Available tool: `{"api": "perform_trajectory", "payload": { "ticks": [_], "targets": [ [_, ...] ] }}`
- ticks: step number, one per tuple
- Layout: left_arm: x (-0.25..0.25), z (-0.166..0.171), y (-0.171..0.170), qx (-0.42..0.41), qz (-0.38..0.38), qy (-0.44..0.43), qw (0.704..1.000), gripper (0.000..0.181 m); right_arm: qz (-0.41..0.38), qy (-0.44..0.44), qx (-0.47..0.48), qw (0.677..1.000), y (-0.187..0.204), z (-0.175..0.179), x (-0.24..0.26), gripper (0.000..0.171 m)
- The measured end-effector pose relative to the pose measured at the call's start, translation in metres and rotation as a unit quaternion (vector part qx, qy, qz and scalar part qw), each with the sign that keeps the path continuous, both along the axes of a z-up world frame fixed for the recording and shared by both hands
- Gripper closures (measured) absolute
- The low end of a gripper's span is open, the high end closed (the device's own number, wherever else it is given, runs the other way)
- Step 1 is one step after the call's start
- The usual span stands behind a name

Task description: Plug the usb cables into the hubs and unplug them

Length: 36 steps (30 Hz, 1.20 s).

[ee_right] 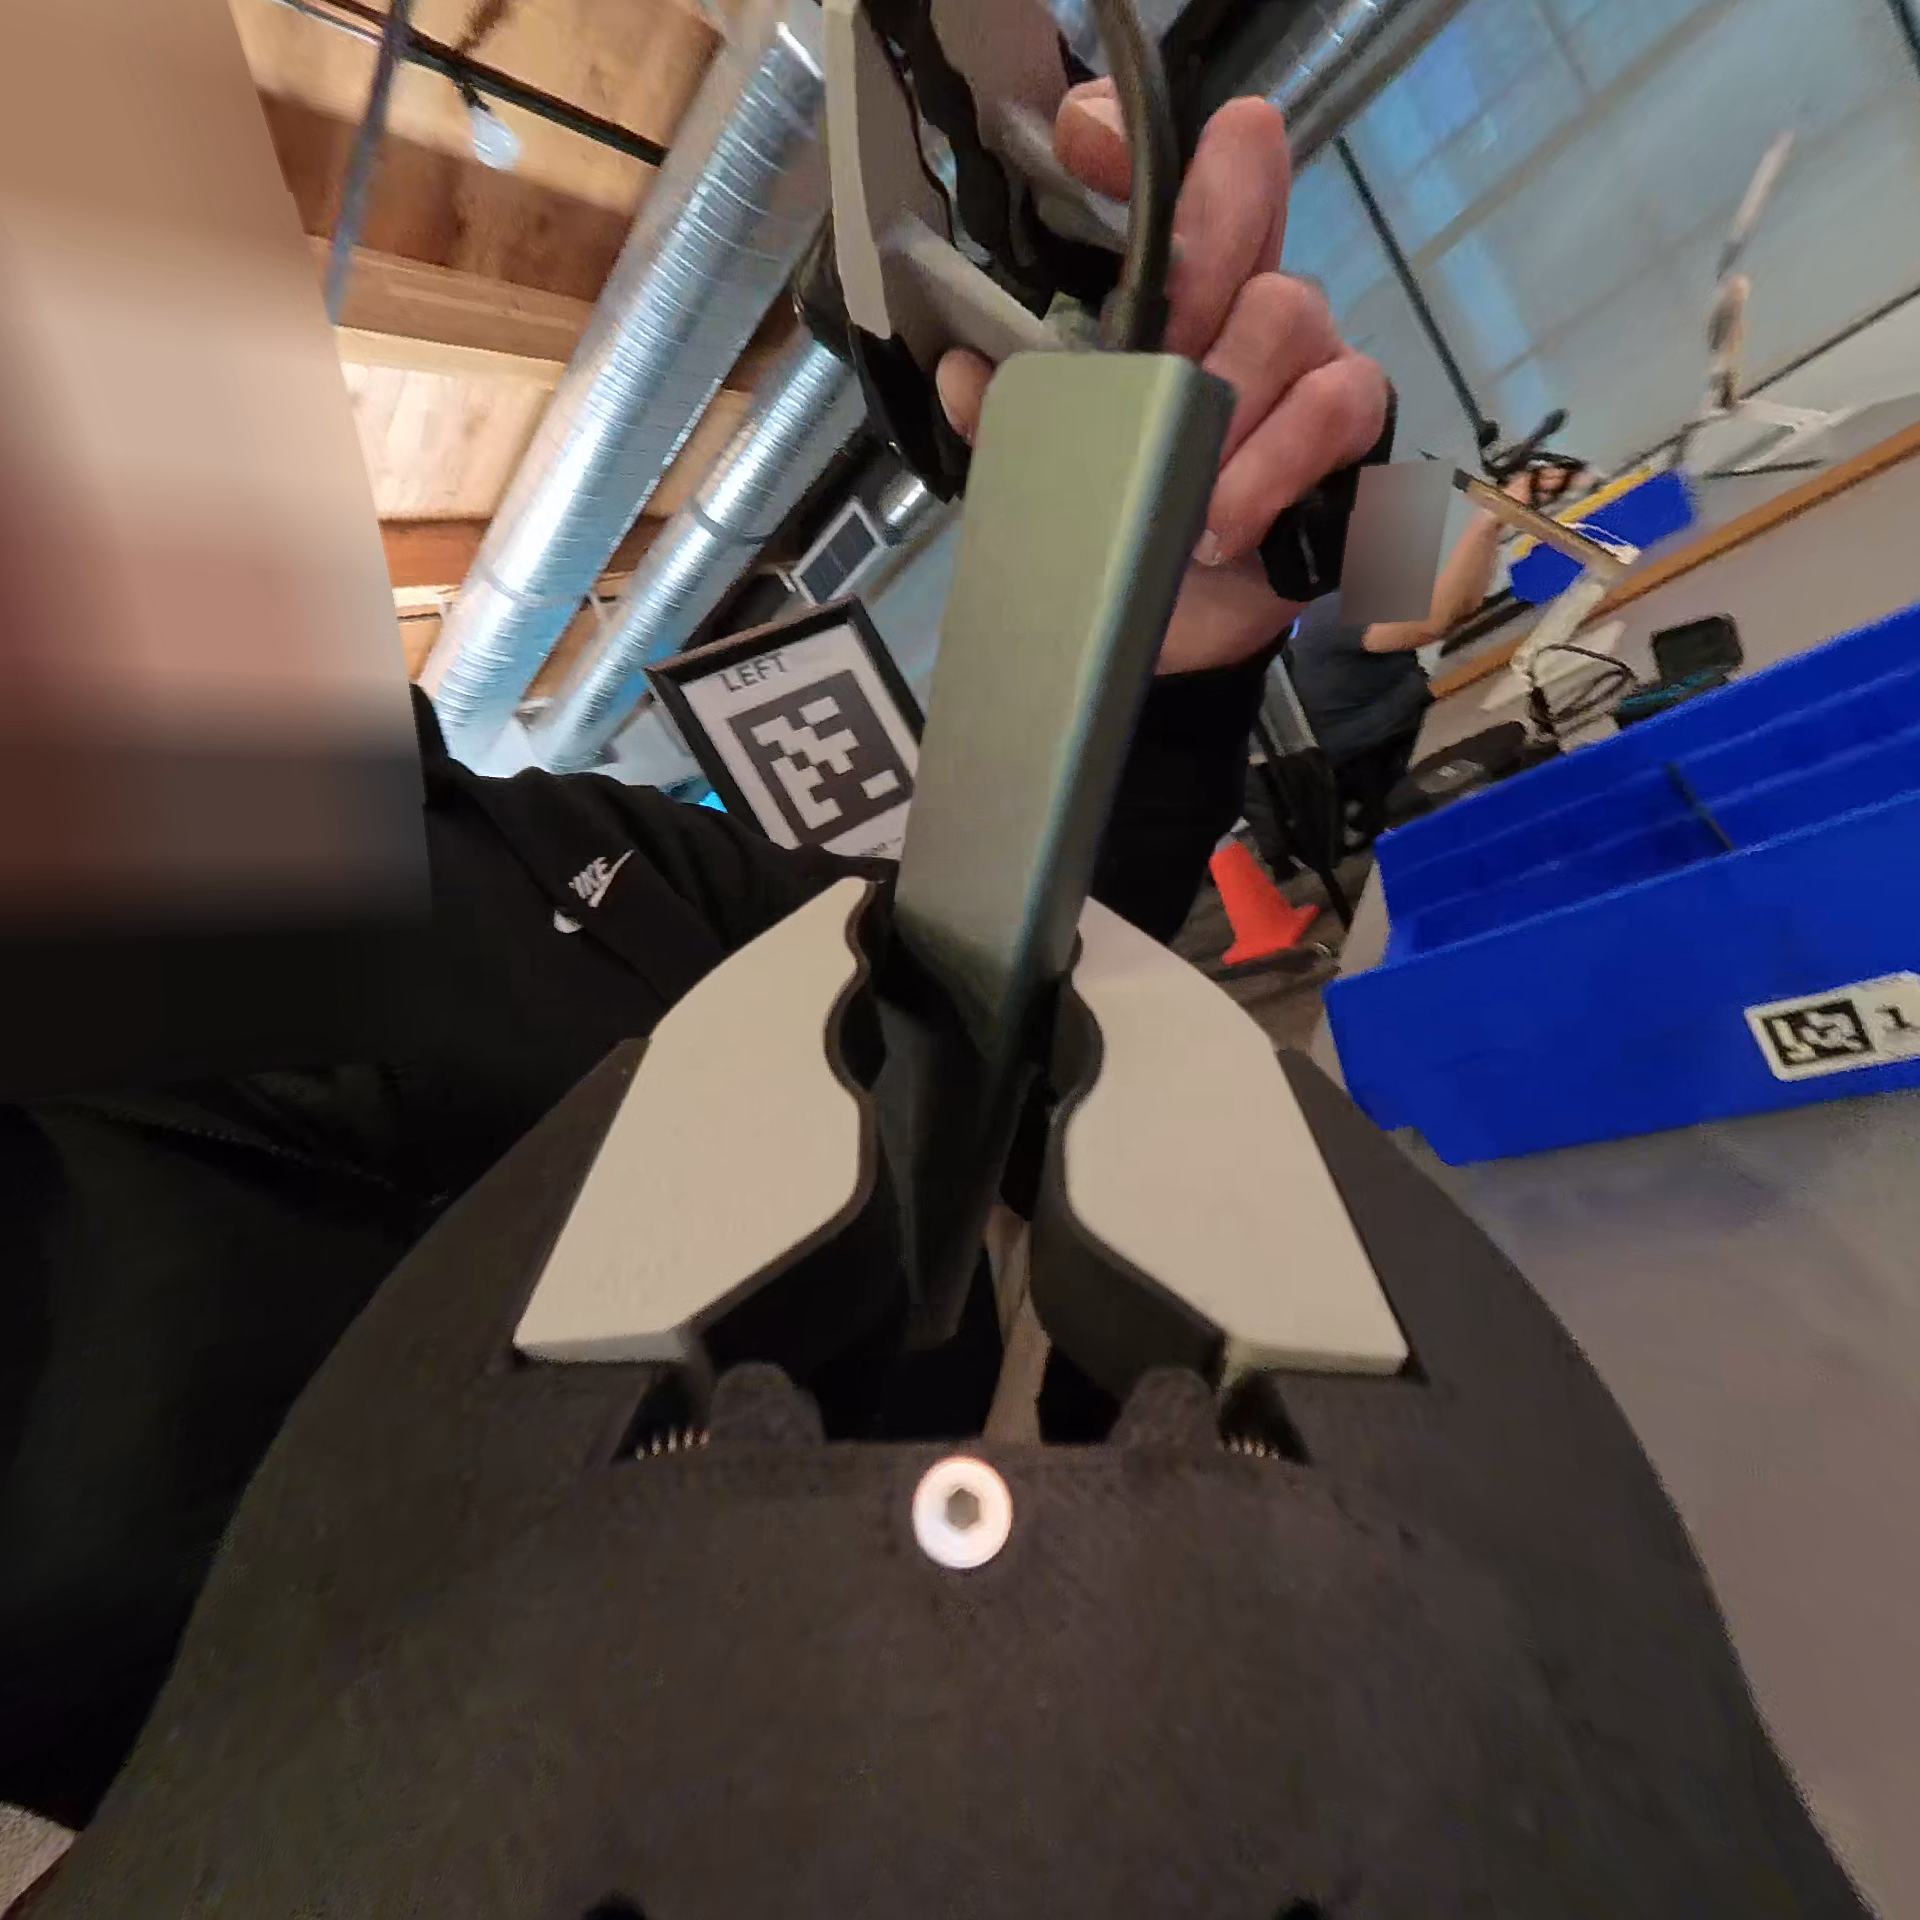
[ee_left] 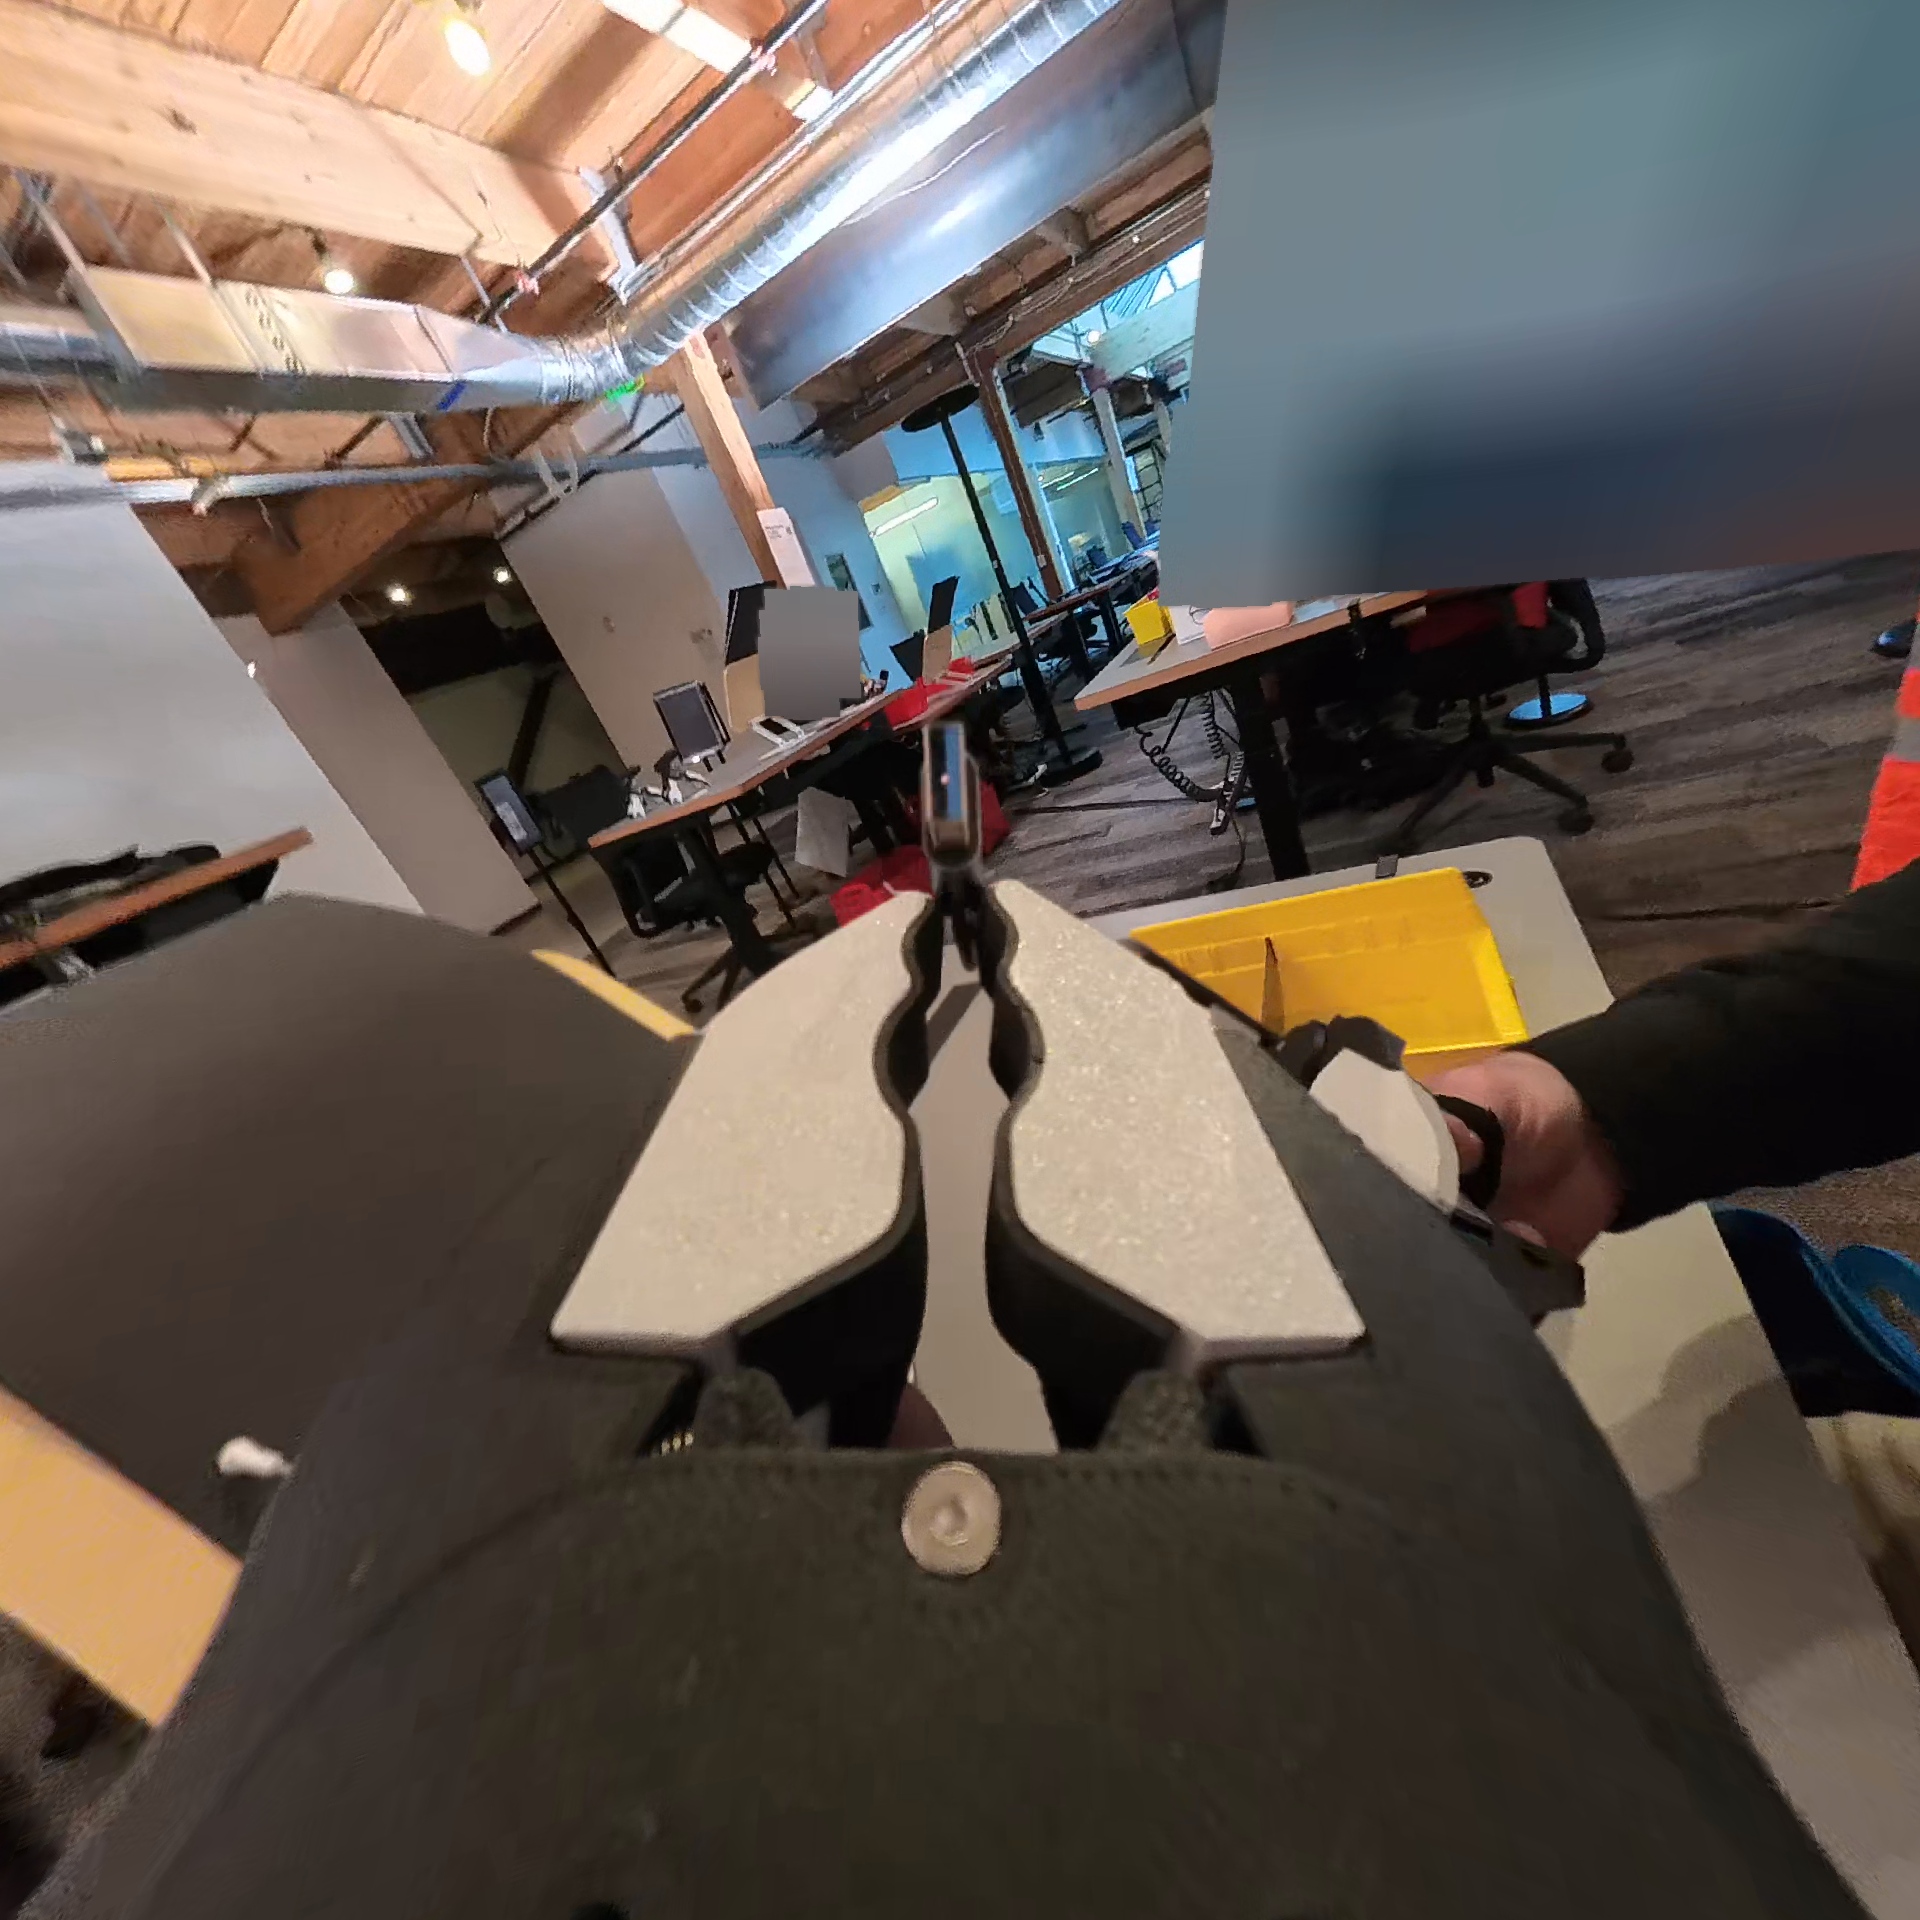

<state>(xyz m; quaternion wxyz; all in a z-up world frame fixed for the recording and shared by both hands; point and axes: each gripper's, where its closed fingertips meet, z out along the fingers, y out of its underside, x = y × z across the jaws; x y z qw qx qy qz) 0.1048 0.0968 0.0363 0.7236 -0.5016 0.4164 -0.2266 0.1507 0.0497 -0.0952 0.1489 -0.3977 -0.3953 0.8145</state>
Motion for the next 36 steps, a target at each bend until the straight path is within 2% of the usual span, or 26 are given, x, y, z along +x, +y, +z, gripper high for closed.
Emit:
{"api": "perform_trajectory", "payload": {
  "ticks": [3, 5, 7, 8, 9, 13, 16, 19, 23, 24, 28, 30, 36],
  "targets": [
    [-0.016, -0.015, 0.010, -0.043, 0.021, -0.022, 0.999, 0.173, -0.044, -0.034, 0.015, 0.998, 0.009, -0.008, -0.005, 0.146],
    [-0.024, -0.033, 0.020, -0.083, 0.056, -0.022, 0.995, 0.160, -0.083, -0.060, 0.037, 0.994, 0.016, -0.013, -0.008, 0.146],
    [-0.032, -0.068, 0.040, -0.176, 0.108, -0.026, 0.978, 0.152, -0.125, -0.093, 0.054, 0.986, 0.024, -0.019, -0.011, 0.146],
    [-0.030, -0.089, 0.045, -0.228, 0.109, -0.024, 0.967, 0.143, -0.141, -0.107, 0.063, 0.982, 0.027, -0.023, -0.012, 0.147],
    [-0.024, -0.107, 0.046, -0.266, 0.094, -0.029, 0.959, 0.135, -0.155, -0.120, 0.074, 0.978, 0.030, -0.027, -0.013, 0.147],
    [0.012, -0.145, 0.036, -0.362, 0.013, -0.069, 0.930, 0.137, -0.199, -0.173, 0.112, 0.958, 0.038, -0.044, -0.019, 0.147],
    [0.035, -0.152, 0.028, -0.374, -0.025, -0.062, 0.925, 0.133, -0.211, -0.207, 0.131, 0.946, 0.040, -0.058, -0.022, 0.161],
    [0.047, -0.160, 0.024, -0.366, -0.026, -0.033, 0.930, 0.131, -0.205, -0.223, 0.149, 0.941, 0.036, -0.066, -0.026, 0.162],
    [0.055, -0.169, 0.020, -0.350, -0.029, -0.007, 0.936, 0.144, -0.192, -0.240, 0.158, 0.938, 0.030, -0.075, -0.031, 0.165],
    [0.058, -0.170, 0.018, -0.345, -0.036, -0.001, 0.938, 0.146, -0.187, -0.244, 0.160, 0.938, 0.029, -0.076, -0.033, 0.160],
    [0.067, -0.176, 0.006, -0.344, -0.075, 0.030, 0.935, 0.159, -0.147, -0.265, 0.148, 0.941, 0.020, -0.085, -0.035, 0.161],
    [0.069, -0.177, 0.004, -0.346, -0.083, 0.025, 0.934, 0.163, -0.143, -0.271, 0.150, 0.940, 0.019, -0.088, -0.035, 0.166],
    [0.064, -0.176, 0.006, -0.356, -0.088, -0.002, 0.930, 0.170, -0.140, -0.280, 0.158, 0.936, 0.019, -0.092, -0.035, 0.159]
  ]
}}
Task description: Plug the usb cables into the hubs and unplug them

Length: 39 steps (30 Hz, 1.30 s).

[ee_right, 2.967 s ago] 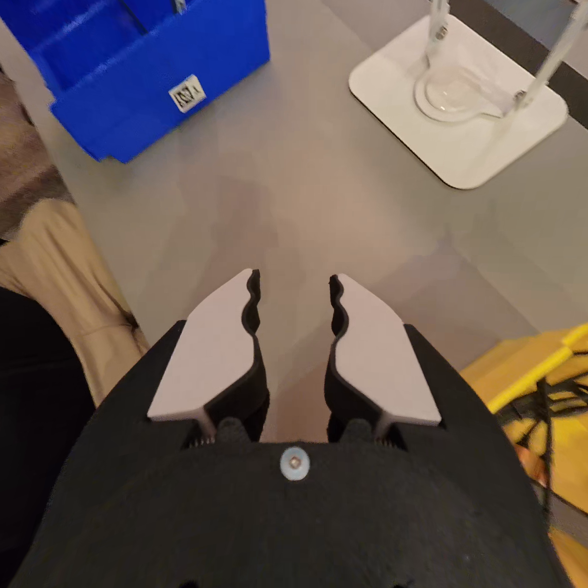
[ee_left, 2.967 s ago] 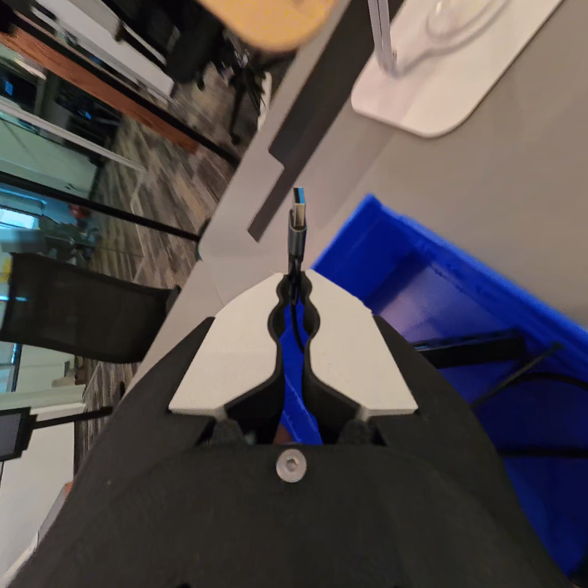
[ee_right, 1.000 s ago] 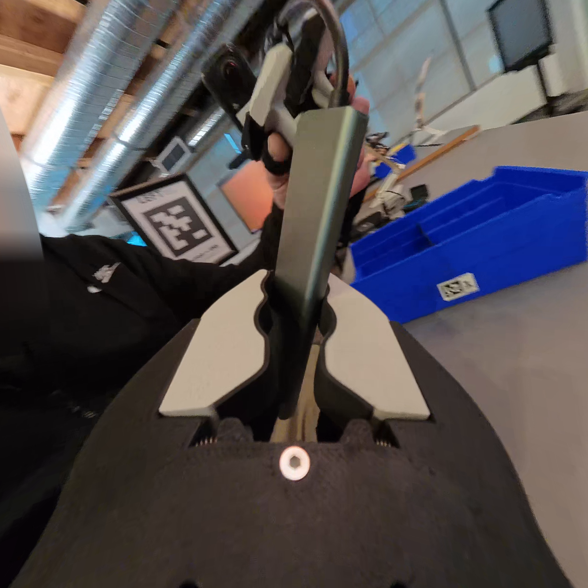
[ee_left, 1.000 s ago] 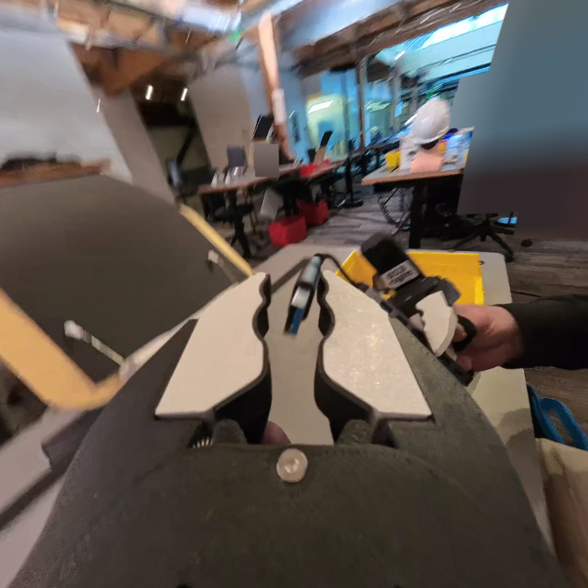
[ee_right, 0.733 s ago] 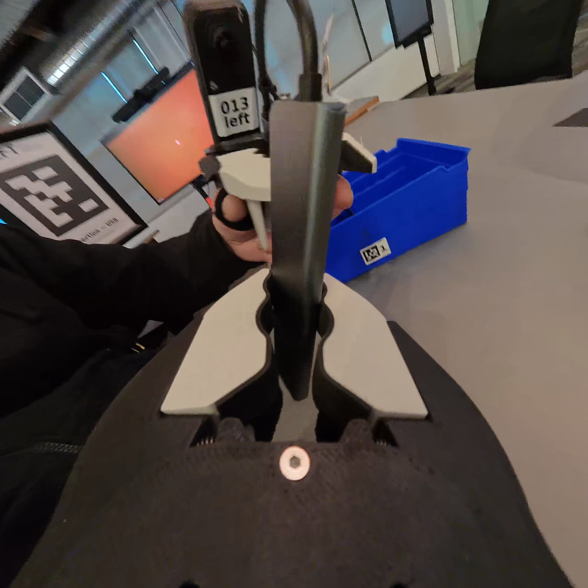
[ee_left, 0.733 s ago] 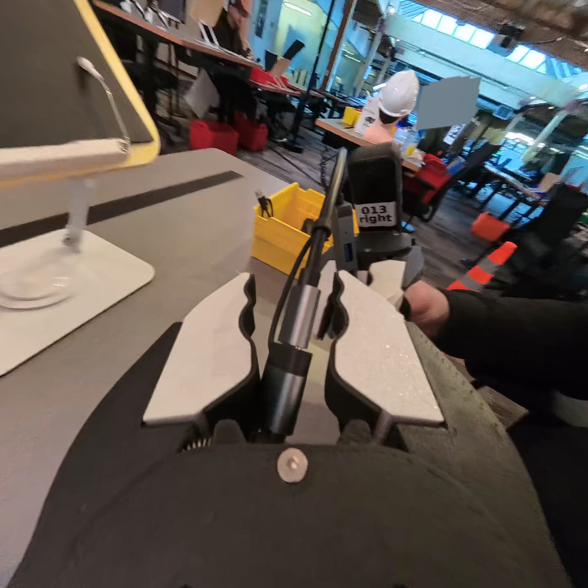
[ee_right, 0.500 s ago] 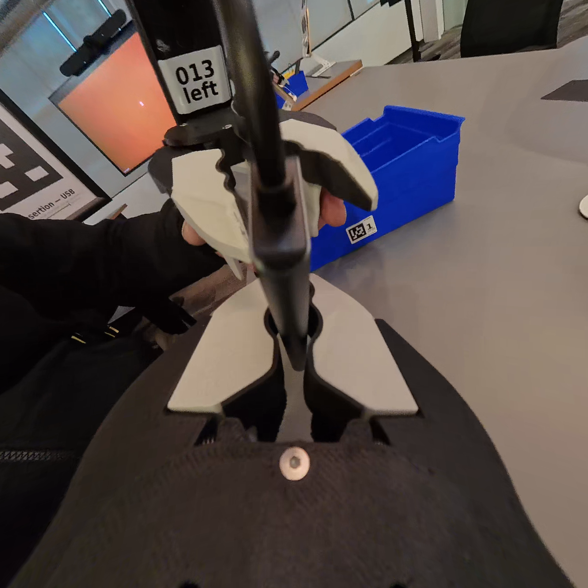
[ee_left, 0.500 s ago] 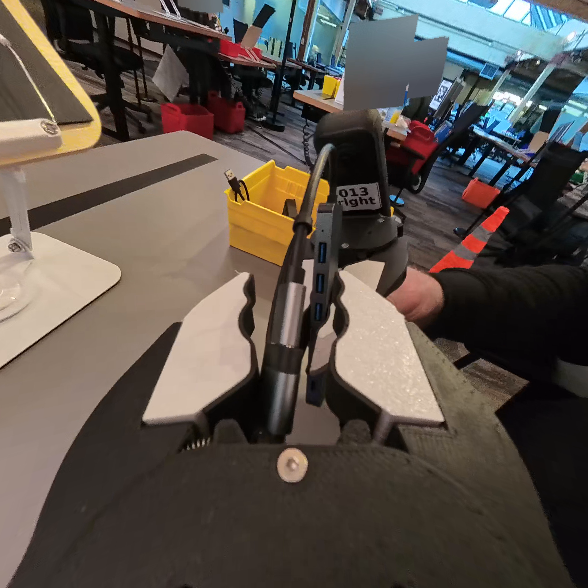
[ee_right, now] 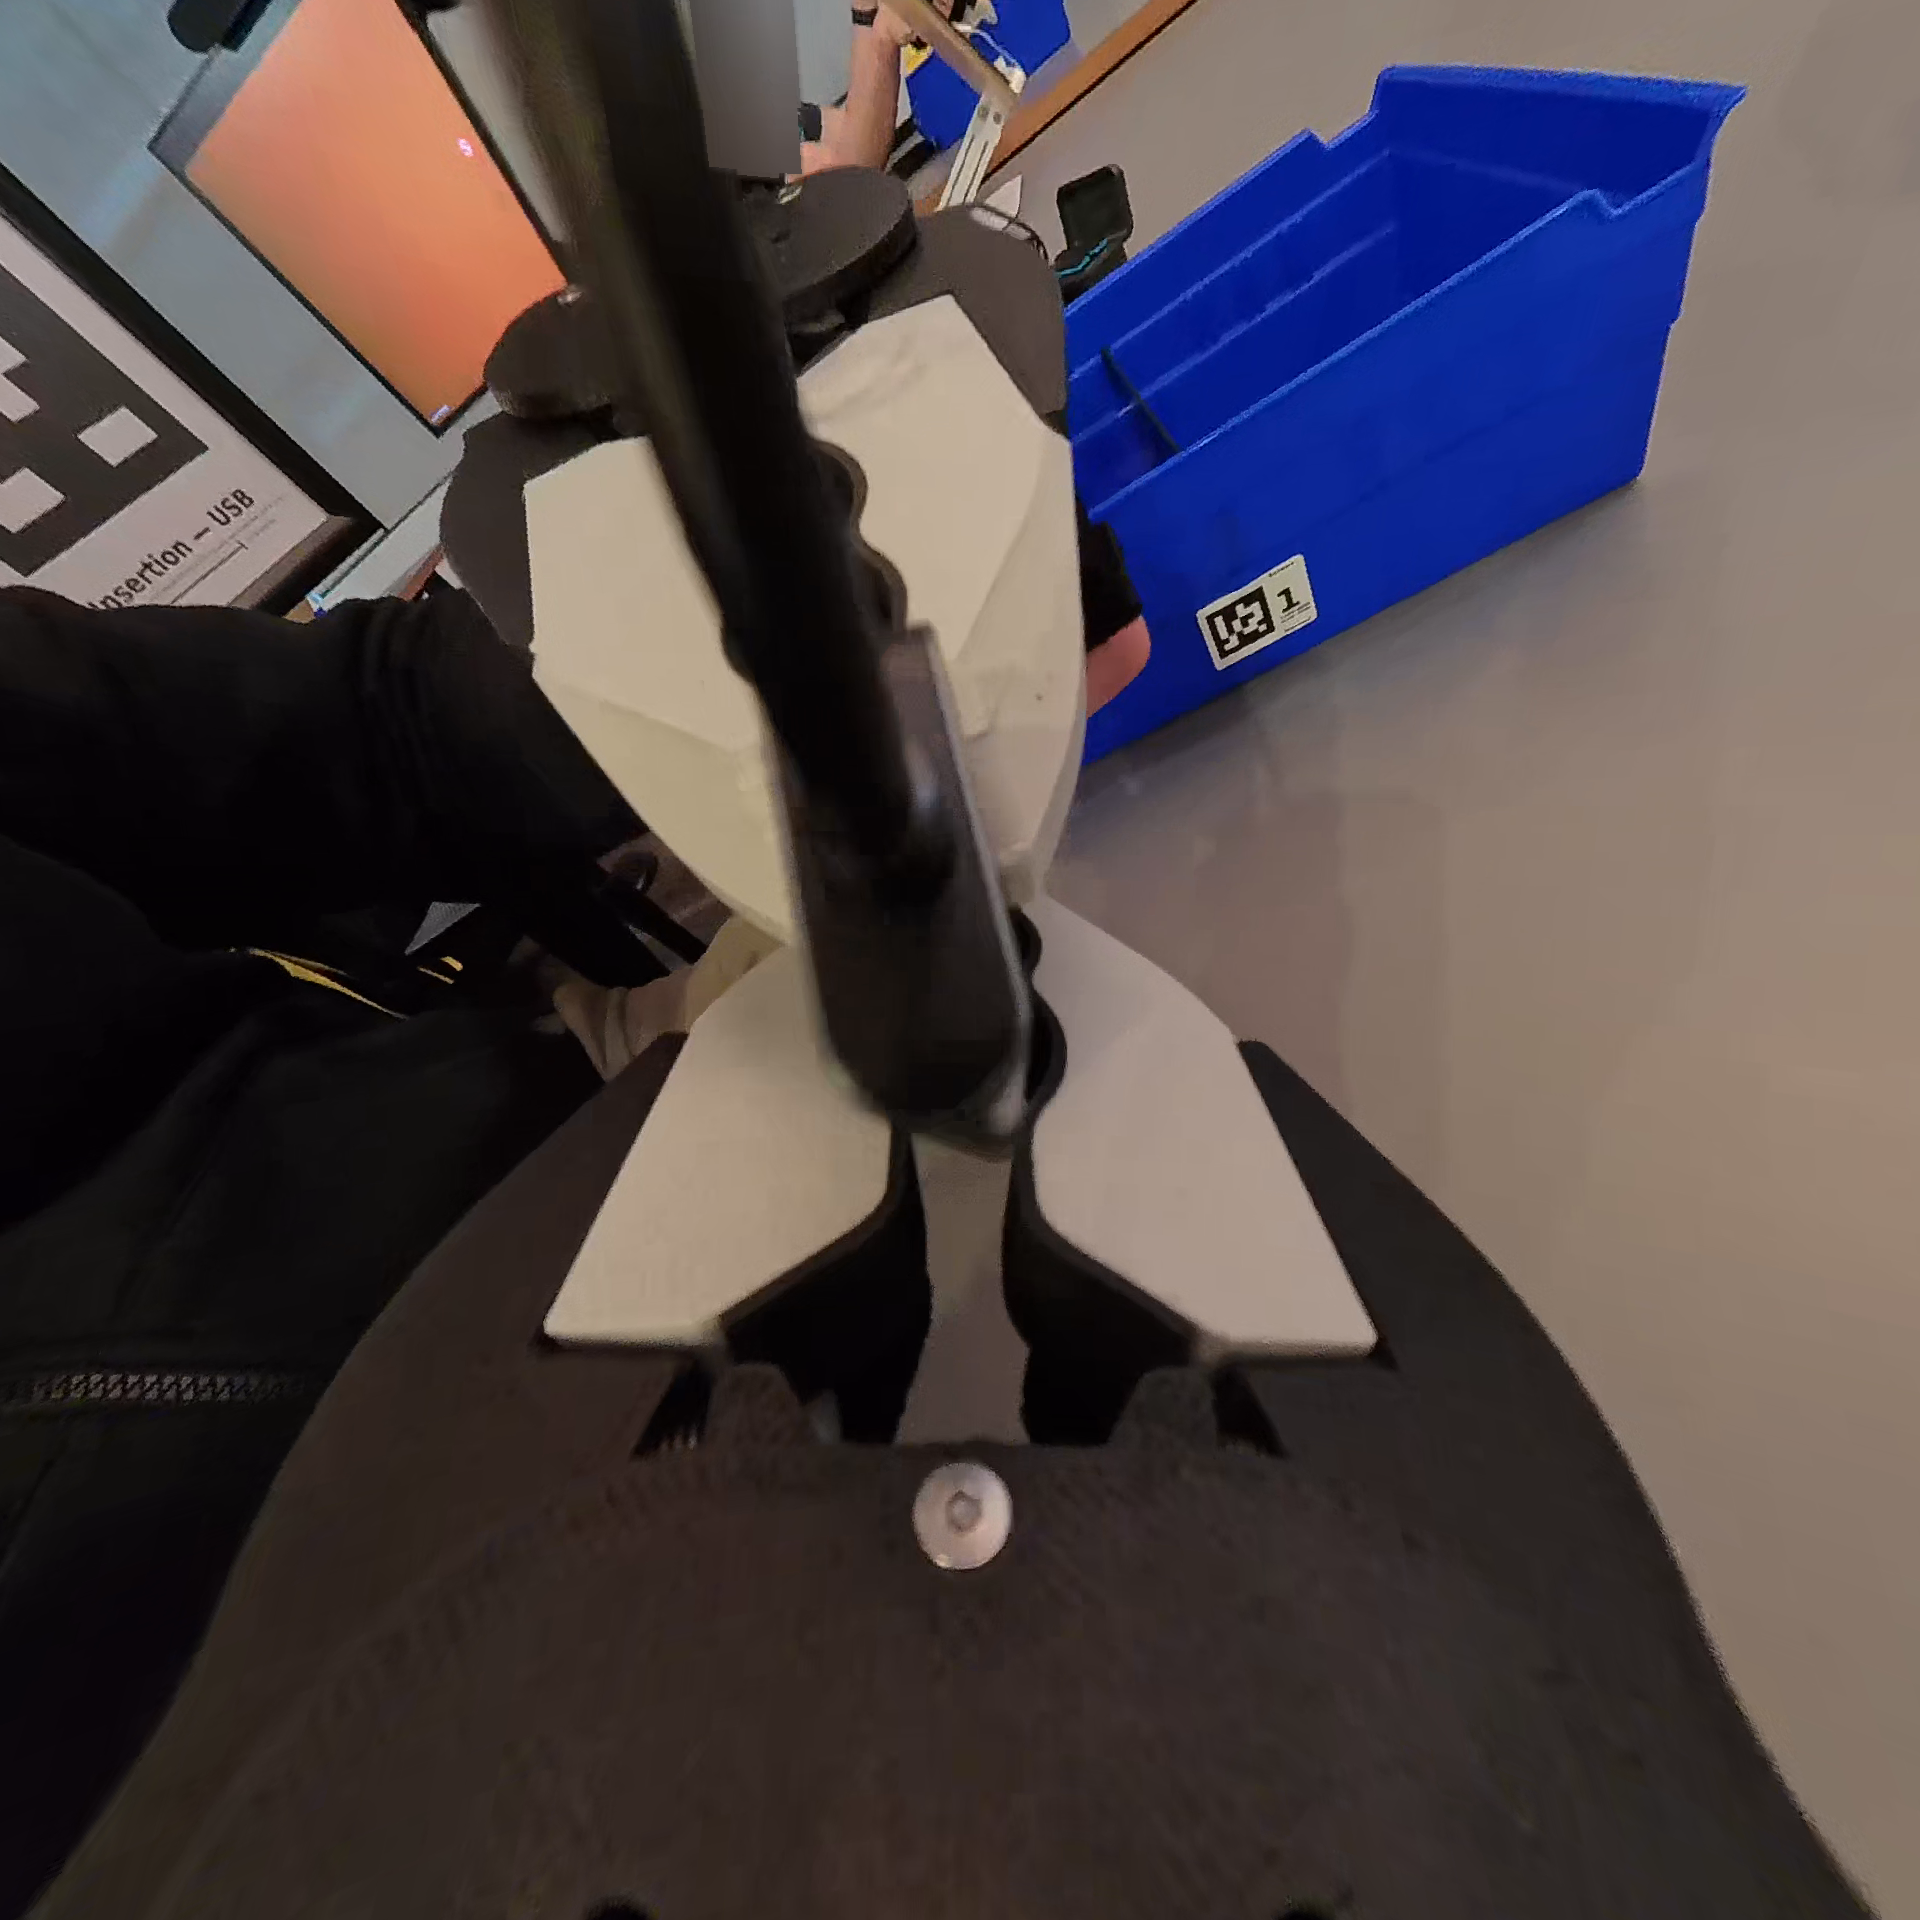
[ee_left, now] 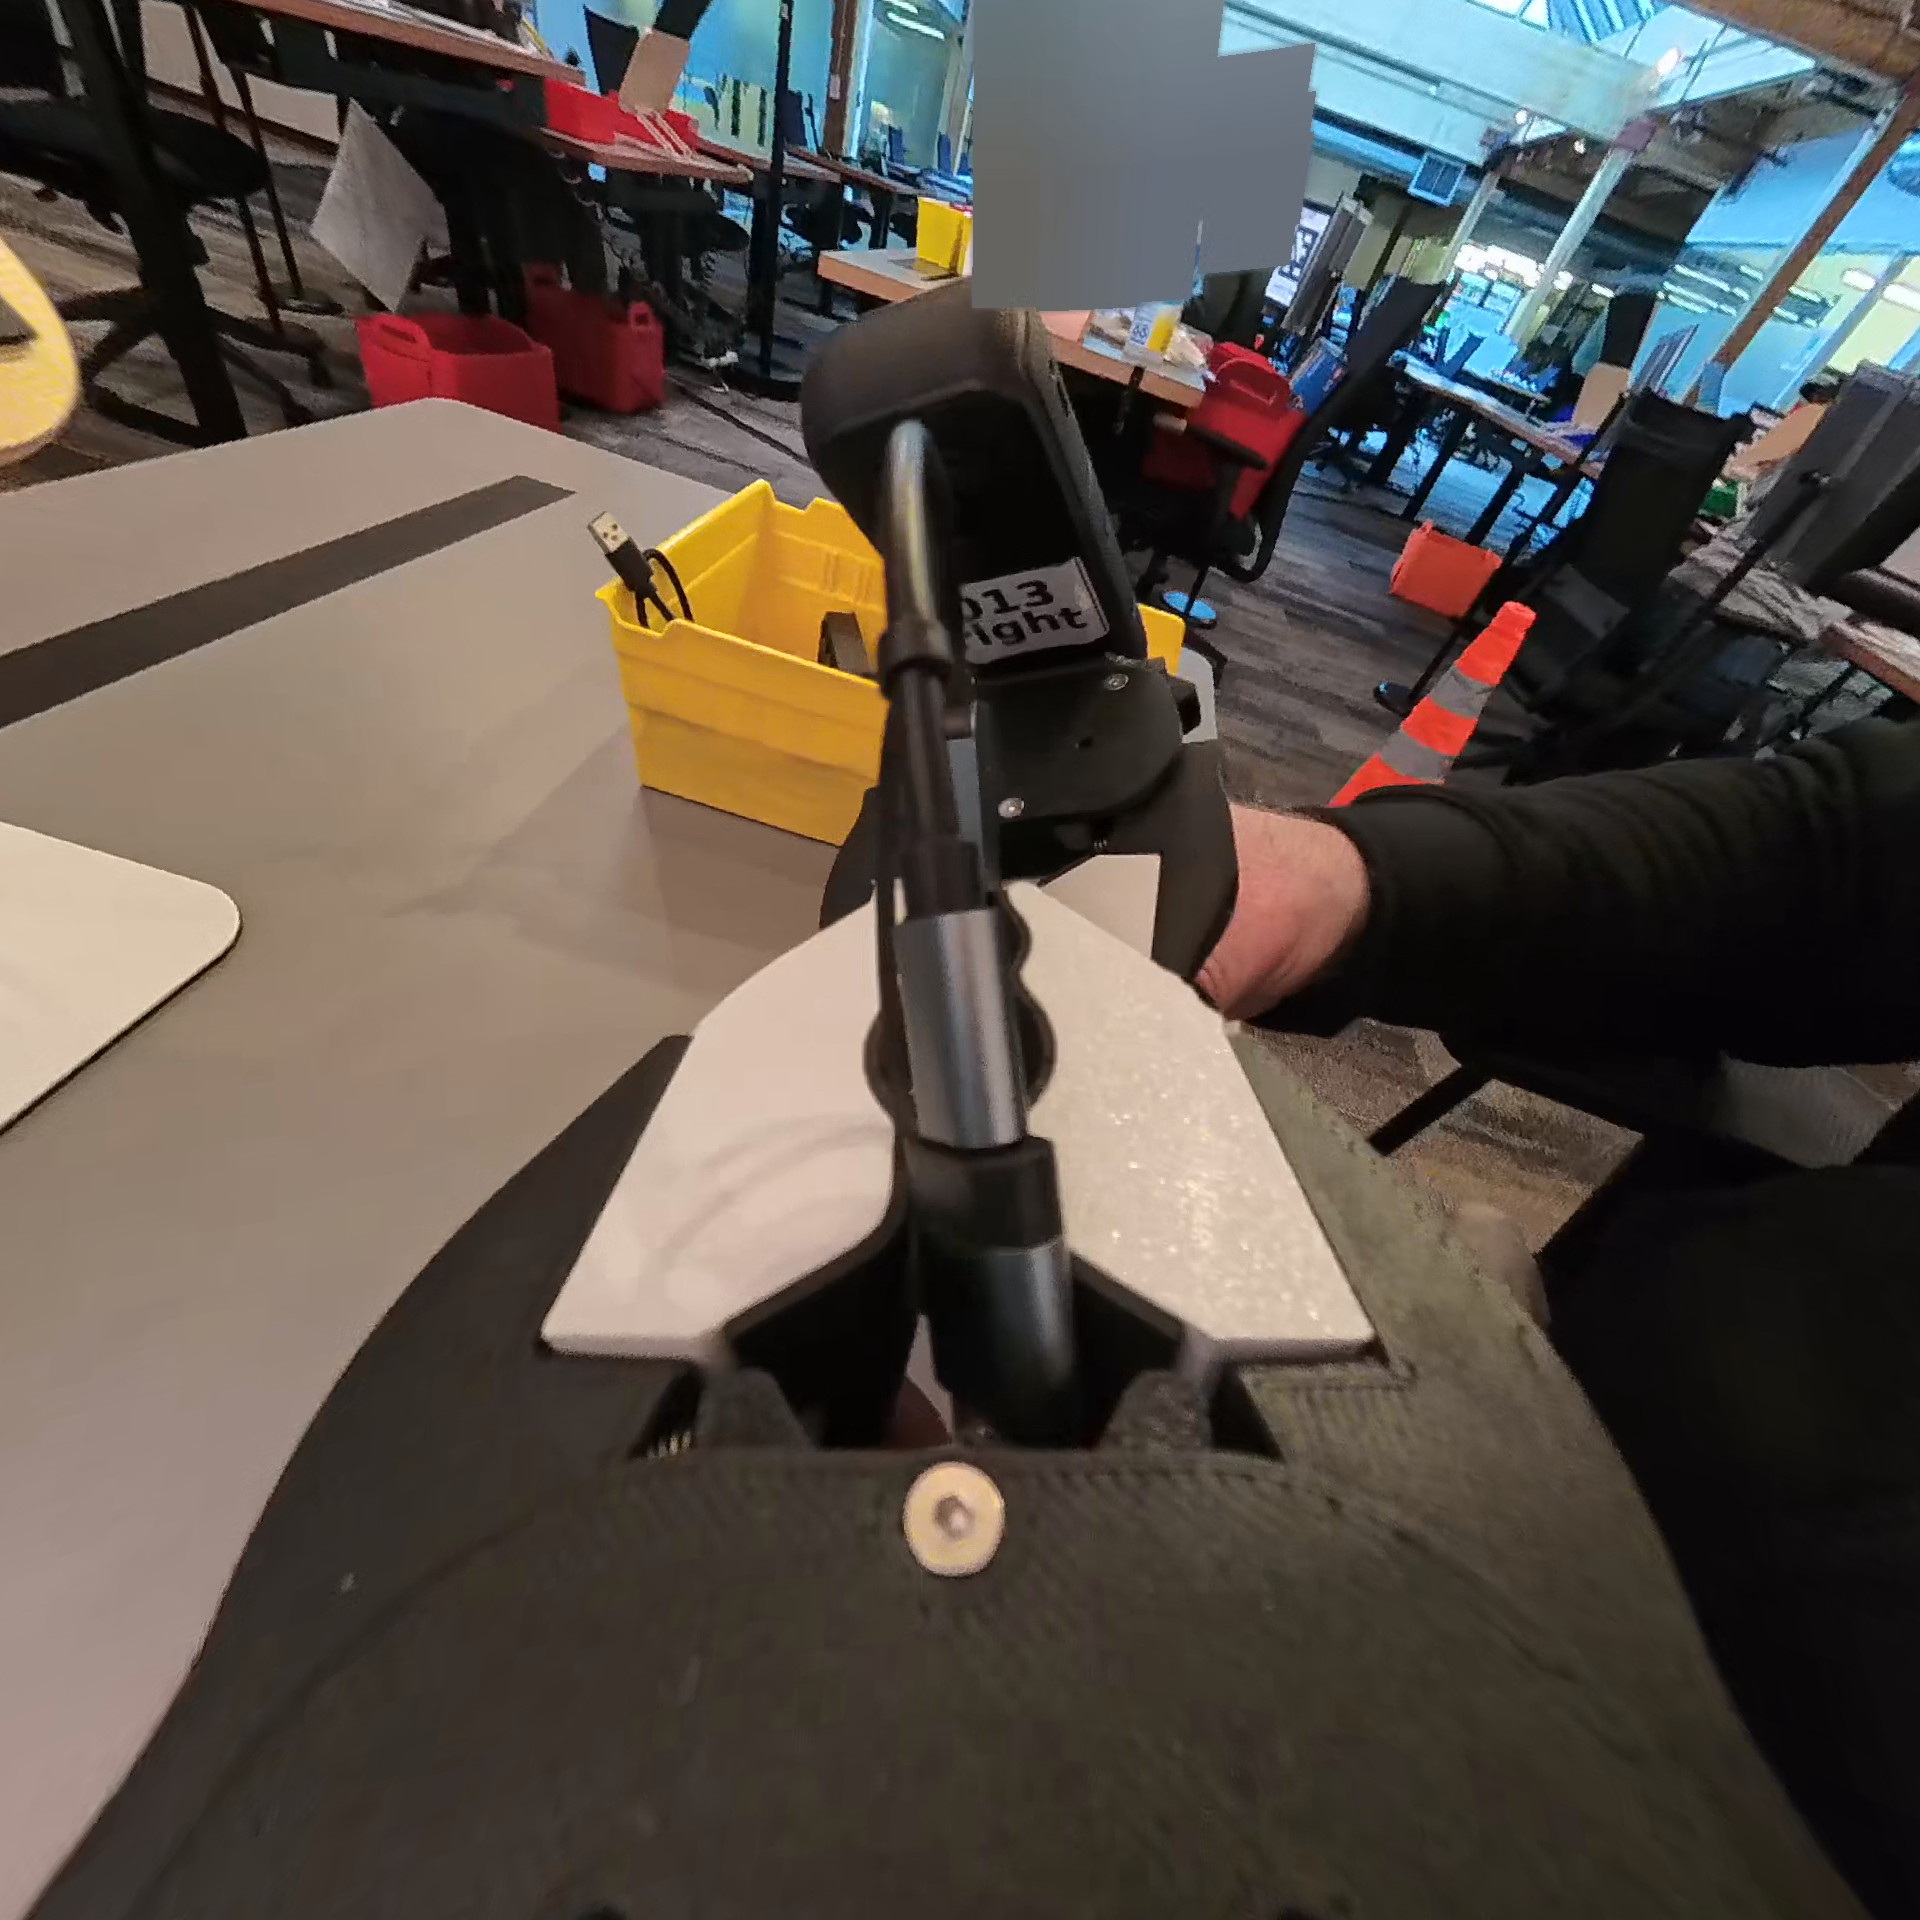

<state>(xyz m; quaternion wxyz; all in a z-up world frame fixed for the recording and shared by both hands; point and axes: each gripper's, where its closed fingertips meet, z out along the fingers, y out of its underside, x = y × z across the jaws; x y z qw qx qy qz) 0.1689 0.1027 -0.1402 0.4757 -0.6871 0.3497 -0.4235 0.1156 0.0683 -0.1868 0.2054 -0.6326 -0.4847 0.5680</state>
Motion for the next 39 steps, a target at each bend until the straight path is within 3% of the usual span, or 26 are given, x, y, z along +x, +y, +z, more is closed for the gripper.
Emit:
{"api": "perform_trajectory", "payload": {
  "ticks": [4, 10, 27, 31, 34, 39],
  "targets": [
    [-0.008, 0.006, 0.006, 0.002, 0.019, -0.010, 1.000, 0.171, 0.001, 0.026, -0.025, 0.999, 0.001, 0.004, 0.001, 0.145],
    [-0.017, 0.014, 0.008, -0.023, 0.018, -0.054, 0.998, 0.170, 0.003, 0.057, -0.029, 0.998, 0.004, 0.012, 0.005, 0.158],
    [-0.027, 0.023, 0.008, -0.046, 0.039, -0.119, 0.991, 0.170, 0.008, 0.110, -0.078, 0.991, 0.002, 0.030, 0.013, 0.161],
    [-0.035, 0.015, 0.009, -0.056, 0.069, -0.082, 0.993, 0.145, -0.019, 0.133, -0.109, 0.985, 0.011, 0.036, 0.023, 0.161],
    [-0.051, 0.012, 0.005, -0.050, 0.094, -0.038, 0.994, 0.139, -0.038, 0.138, -0.108, 0.984, 0.021, 0.037, 0.031, 0.161],
    [-0.109, 0.002, -0.005, -0.027, 0.138, 0.106, 0.984, 0.135, -0.051, 0.144, -0.116, 0.981, 0.030, 0.035, 0.039, 0.161]
  ]
}}
